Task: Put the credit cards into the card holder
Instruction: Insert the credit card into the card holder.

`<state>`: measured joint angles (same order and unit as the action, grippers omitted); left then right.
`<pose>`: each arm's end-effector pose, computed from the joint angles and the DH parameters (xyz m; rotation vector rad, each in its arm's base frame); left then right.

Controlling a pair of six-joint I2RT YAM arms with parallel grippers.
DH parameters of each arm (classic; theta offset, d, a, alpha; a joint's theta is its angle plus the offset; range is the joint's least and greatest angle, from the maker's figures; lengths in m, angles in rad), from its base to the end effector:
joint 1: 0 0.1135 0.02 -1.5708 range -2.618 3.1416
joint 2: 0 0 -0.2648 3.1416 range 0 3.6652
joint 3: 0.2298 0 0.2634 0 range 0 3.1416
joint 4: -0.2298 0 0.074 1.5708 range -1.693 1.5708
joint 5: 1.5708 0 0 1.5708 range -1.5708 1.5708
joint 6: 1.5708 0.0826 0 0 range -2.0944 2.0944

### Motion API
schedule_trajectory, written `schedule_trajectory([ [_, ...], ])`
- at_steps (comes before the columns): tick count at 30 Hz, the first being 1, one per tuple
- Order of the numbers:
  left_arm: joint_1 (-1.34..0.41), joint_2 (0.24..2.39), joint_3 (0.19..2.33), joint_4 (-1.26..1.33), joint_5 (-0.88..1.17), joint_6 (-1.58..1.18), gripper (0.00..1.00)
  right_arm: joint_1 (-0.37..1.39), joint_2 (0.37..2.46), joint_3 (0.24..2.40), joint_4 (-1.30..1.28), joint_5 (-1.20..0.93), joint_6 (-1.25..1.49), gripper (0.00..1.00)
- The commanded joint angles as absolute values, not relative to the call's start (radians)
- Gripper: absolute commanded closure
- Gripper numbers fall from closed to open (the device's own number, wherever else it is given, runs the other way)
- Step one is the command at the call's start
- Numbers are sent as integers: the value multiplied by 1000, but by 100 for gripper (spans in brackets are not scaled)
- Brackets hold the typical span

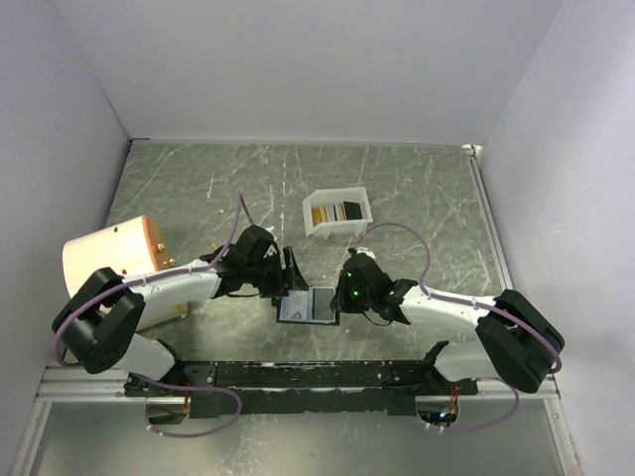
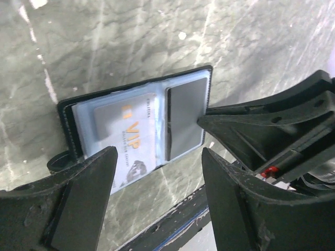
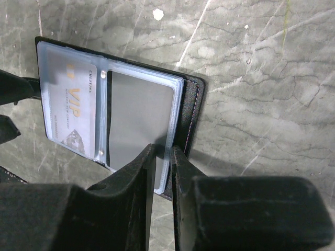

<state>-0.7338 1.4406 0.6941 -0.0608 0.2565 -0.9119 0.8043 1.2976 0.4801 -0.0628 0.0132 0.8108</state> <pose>0.2244 -0.2306 0.1348 -0.0980 2.6250 -1.0021 0.1863 0.1919 0.1017 0.0145 2.5774 0.6581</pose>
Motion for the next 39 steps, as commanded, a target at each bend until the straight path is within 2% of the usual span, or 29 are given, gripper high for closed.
schedule_trajectory([
  [1,-721,1452,682,-103,232,-880,23,802,1300,484,-88,30,796,83],
  [21,-718,1510,649,-76,214,-900,21,802,1291,477,-87,32,804,83],
  [39,-718,1412,587,180,447,-1044,22,801,1301,460,-61,25,807,83],
])
